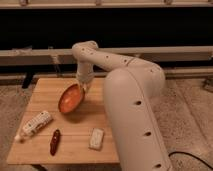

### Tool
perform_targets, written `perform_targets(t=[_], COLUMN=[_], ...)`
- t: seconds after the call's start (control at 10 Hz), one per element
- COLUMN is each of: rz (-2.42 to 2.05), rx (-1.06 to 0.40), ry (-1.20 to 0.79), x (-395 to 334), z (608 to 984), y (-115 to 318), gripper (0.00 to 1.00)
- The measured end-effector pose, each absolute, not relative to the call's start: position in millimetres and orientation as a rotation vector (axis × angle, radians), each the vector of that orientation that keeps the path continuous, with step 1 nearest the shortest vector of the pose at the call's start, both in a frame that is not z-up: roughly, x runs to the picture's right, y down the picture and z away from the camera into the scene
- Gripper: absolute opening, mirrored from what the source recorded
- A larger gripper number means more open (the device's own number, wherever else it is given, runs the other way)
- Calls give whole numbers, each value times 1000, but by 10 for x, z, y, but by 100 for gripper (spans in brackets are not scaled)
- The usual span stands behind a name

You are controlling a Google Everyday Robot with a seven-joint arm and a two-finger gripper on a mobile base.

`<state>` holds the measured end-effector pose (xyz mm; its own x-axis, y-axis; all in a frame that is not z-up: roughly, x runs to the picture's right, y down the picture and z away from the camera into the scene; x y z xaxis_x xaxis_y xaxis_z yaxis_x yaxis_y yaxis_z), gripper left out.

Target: Pick up the ceramic bowl

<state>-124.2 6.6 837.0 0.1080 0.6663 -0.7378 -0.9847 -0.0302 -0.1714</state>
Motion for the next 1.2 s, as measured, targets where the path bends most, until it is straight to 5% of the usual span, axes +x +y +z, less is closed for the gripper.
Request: perform_targets(t=[1.2], rz=[1411], rx=[-793], ry=[492], x=[-1300], z=[8286], y=[-27], gripper=[0])
